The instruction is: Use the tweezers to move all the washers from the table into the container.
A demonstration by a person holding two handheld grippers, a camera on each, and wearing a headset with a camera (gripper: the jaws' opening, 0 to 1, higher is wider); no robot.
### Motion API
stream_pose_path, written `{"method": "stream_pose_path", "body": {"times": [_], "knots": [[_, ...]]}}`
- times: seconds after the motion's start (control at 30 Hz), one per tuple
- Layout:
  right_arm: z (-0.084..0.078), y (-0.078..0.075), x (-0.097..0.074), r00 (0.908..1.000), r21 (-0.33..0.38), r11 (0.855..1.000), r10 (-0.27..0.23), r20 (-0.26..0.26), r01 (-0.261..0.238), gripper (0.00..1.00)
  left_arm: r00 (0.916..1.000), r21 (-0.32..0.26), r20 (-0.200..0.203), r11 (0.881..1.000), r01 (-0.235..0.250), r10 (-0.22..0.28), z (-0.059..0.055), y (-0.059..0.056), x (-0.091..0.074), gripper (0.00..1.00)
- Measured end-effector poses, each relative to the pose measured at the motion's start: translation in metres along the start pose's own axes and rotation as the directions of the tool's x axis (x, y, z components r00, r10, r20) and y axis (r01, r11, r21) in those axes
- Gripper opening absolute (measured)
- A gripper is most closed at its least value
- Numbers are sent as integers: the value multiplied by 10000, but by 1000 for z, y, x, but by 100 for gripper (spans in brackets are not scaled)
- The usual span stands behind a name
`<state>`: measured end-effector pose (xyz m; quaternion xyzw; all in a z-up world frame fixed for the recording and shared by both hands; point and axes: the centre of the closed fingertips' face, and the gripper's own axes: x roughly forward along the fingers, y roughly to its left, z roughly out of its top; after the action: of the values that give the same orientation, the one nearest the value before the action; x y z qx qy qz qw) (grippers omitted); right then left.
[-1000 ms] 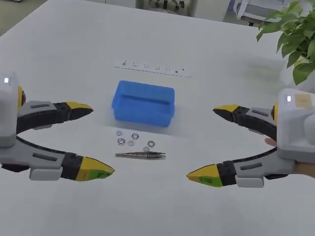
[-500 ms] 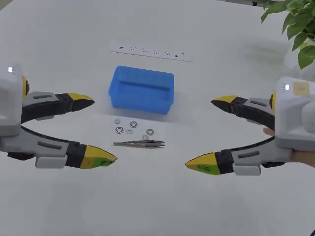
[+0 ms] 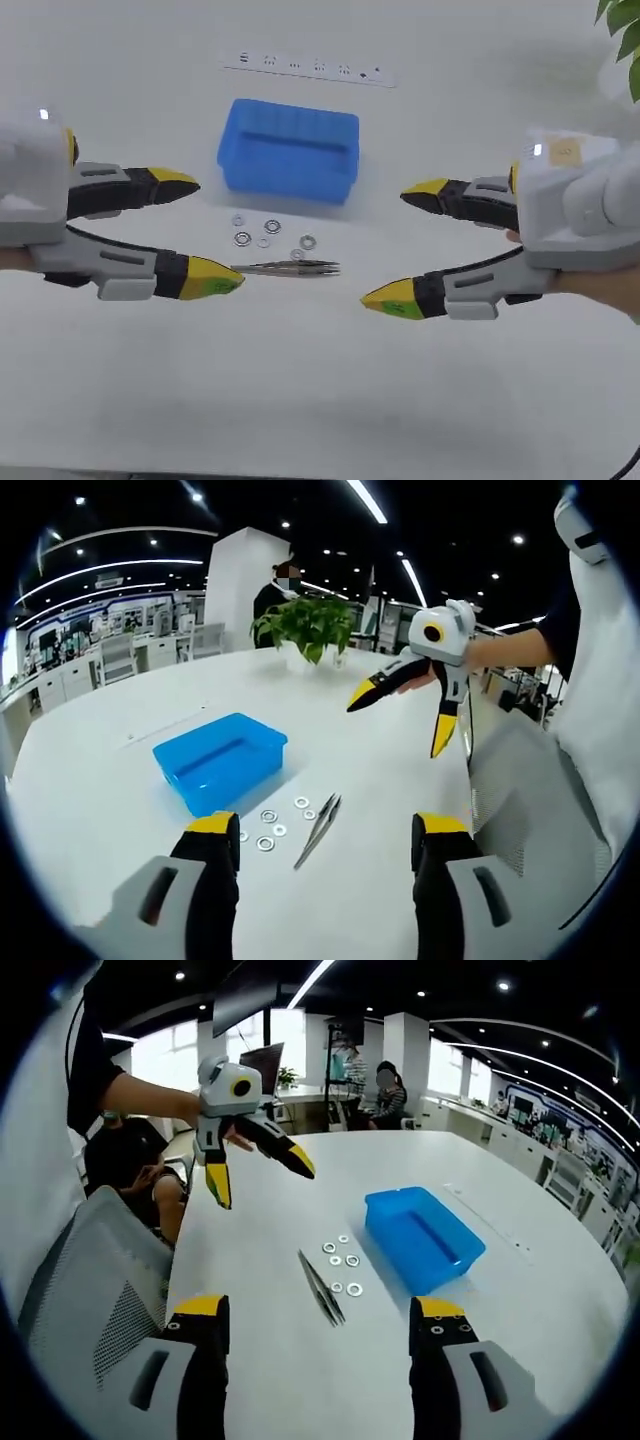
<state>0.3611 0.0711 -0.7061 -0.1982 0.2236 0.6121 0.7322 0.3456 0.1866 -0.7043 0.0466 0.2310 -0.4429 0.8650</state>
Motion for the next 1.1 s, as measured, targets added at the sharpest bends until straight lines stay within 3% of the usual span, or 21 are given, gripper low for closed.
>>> {"method": "stream_pose_path", "body": {"times": [0.23,0.3,0.53,0.73,0.97,1.1], "knots": [[-12,-6,23,9979,20,9990,440,-467,-440,64,9975,132,-647,9995,298,-289,-19,7,19,65],[-15,-8,30,9968,12,9985,550,-587,-550,62,9939,257,-1038,9989,402,-373,-27,6,26,62],[-26,-8,56,9908,137,9951,985,-929,-976,55,9827,571,-1771,9962,651,-541,-44,10,40,57],[-35,-4,74,9809,137,9901,1404,-1346,-1398,46,9738,900,-2176,9921,873,-660,-50,13,49,50],[-40,3,91,9679,-49,9826,1819,-1734,-1856,36,9557,1103,-2779,9851,1319,-968,-62,9,54,43],[-48,5,97,9554,-322,9782,1932,-2233,-2053,31,9373,1503,-3308,9744,1670,-1097,-69,6,57,41]]}}
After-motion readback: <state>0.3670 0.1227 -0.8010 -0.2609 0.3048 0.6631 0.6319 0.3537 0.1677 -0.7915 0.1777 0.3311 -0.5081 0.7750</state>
